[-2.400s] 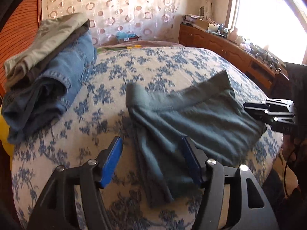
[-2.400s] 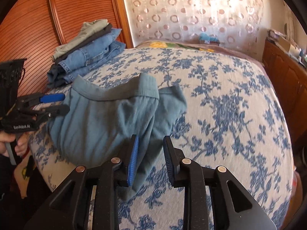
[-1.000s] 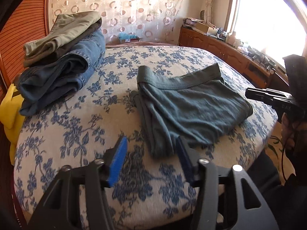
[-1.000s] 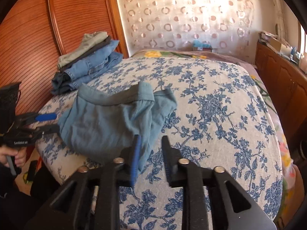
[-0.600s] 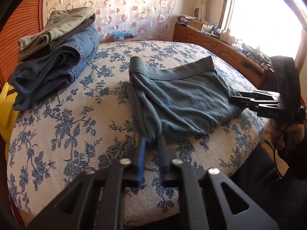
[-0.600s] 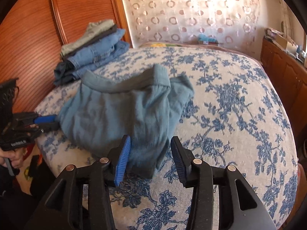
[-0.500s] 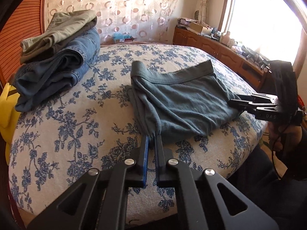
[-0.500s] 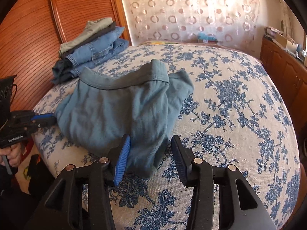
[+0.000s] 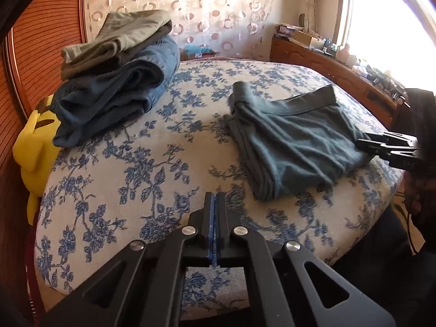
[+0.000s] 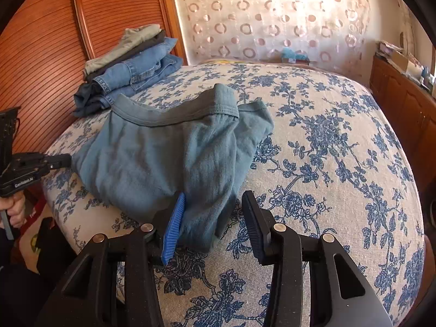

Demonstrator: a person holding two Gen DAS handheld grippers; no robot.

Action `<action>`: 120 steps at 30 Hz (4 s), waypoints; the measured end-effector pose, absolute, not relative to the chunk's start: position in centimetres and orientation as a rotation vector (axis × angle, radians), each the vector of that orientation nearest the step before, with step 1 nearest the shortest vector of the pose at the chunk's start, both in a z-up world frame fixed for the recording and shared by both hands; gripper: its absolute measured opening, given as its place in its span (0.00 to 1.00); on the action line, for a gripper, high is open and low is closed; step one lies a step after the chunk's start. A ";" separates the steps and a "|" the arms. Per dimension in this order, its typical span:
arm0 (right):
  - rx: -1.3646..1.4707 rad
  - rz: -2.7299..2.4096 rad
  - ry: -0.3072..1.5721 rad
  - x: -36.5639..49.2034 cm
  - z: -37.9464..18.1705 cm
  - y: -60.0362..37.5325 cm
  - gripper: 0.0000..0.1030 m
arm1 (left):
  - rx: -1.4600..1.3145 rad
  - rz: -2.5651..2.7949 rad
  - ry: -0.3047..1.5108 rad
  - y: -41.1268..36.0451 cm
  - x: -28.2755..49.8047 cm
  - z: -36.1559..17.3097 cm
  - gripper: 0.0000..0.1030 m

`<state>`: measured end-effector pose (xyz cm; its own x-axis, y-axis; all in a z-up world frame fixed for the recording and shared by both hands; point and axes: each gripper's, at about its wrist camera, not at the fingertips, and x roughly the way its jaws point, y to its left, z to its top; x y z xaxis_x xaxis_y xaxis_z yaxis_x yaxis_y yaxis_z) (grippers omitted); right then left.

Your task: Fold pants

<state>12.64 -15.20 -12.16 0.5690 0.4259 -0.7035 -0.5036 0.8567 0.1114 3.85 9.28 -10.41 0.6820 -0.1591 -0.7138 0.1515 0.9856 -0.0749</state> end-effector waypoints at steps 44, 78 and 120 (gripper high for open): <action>-0.137 0.539 0.775 13.4 -10.9 -14.9 0.45 | -0.028 -0.295 0.766 6.0 8.0 -8.3 0.47; -0.152 0.611 0.887 22.5 -11.6 -13.2 0.71 | 0.017 -0.177 0.891 5.6 16.7 -11.2 0.88; -0.096 0.719 0.828 21.3 -10.2 -12.5 0.18 | -0.161 -0.343 0.832 6.6 14.9 -8.4 0.08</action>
<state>21.34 -12.55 -10.15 0.4567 0.5467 -0.7018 -0.6182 0.7623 0.1916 14.90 6.58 -8.39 0.6224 -0.3600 -0.6950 0.2348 0.9329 -0.2730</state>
